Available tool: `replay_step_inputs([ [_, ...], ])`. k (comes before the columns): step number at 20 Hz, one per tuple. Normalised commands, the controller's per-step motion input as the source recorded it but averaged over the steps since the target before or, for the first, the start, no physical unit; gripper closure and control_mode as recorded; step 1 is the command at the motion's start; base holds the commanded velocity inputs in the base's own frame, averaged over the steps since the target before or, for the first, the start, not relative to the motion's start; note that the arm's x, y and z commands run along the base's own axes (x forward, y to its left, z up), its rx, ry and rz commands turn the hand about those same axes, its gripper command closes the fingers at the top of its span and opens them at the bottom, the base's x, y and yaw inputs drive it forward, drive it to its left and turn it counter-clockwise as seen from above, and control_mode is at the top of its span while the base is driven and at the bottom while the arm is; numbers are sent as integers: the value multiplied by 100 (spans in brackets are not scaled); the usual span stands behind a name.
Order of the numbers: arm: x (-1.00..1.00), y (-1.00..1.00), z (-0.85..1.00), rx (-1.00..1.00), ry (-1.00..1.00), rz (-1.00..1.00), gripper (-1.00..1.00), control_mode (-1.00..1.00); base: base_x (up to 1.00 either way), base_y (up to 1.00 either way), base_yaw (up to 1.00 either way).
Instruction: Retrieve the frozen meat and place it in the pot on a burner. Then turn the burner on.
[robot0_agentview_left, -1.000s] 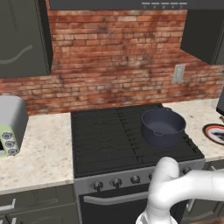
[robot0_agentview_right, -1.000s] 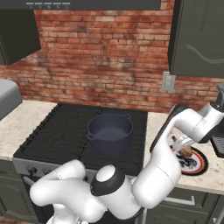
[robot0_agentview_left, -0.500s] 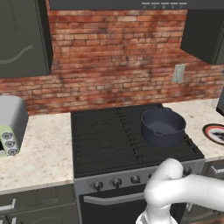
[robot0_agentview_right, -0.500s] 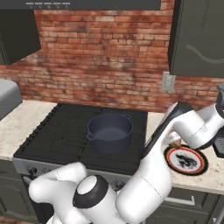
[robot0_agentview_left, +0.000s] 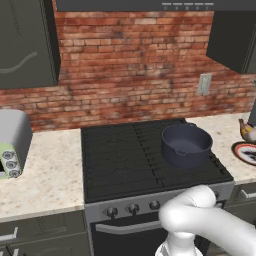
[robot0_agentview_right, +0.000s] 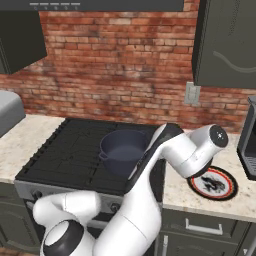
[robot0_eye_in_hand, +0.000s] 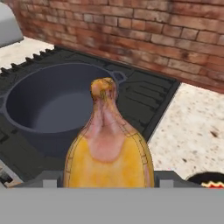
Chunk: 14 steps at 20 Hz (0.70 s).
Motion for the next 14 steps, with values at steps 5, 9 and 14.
replay_step_inputs([
  [5,2,65,9,0,0,-19,100,-100,0,0,0],
  [9,1,49,17,0,0,-10,100,-100,0,0,0],
  [14,0,33,39,0,2,-5,100,-100,0,0,0],
])
